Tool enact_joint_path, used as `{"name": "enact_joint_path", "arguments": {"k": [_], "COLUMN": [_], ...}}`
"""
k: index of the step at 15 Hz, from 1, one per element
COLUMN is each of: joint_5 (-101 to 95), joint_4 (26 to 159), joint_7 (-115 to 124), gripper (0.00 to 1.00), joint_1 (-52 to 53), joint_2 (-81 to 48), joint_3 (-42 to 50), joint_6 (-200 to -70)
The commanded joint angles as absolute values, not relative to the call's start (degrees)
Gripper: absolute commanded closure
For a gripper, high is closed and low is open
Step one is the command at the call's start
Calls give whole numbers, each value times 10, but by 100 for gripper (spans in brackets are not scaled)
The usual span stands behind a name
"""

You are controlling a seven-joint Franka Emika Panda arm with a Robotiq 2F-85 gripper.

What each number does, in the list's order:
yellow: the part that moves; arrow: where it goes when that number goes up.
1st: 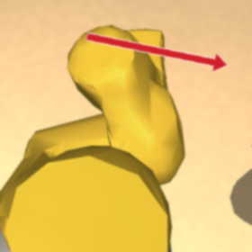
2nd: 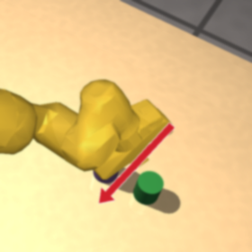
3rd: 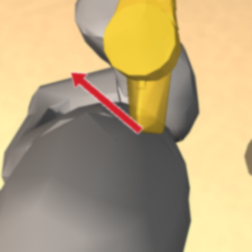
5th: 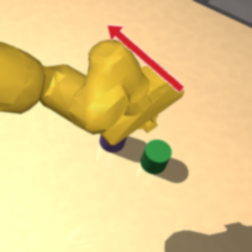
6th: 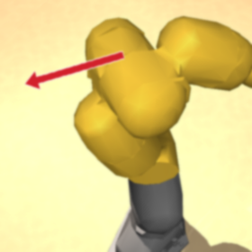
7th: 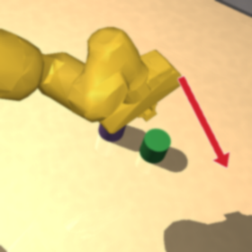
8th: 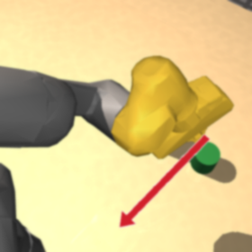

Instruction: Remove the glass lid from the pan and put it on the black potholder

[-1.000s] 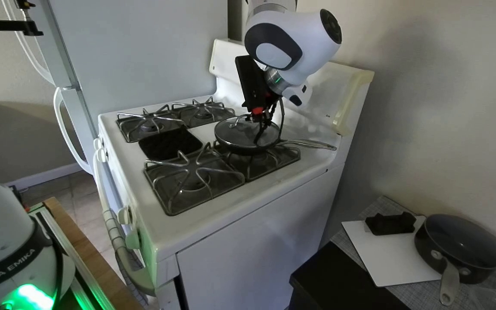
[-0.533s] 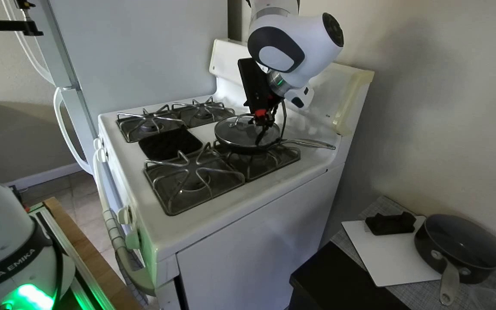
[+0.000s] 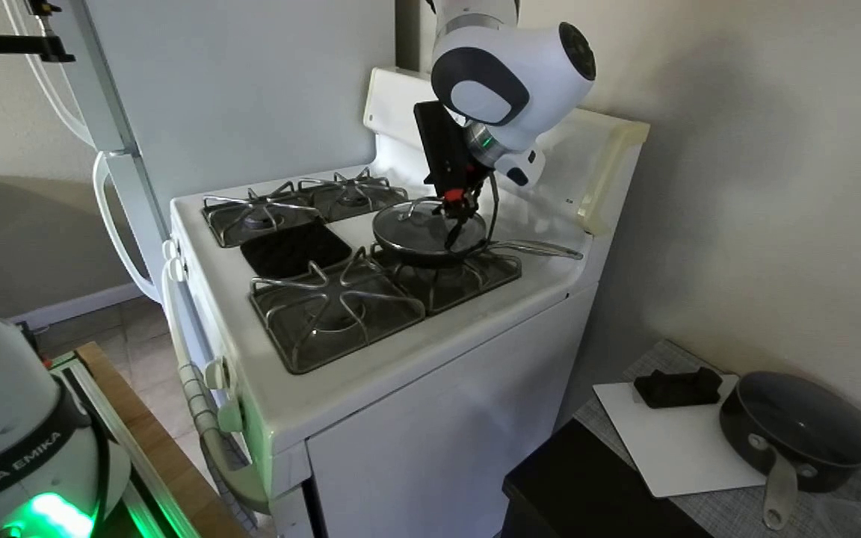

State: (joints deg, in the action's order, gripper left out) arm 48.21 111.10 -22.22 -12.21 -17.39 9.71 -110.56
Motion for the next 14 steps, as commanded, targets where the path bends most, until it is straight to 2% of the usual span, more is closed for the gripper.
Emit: {"name": "enact_joint_path", "arguments": {"k": [1,4,5,14], "joint_5": [474,467,465,461], "joint_4": [1101,1100,1100,1099], "joint_7": [-227,-225,-225,-223], "gripper": [73,97,100,100], "joint_1": [-126,-125,-125,-125], "joint_2": [-192,-196,-197,-196], "joint_3": [88,87,87,81], "joint_6": [-1124,-1132,-1134,-1130]}}
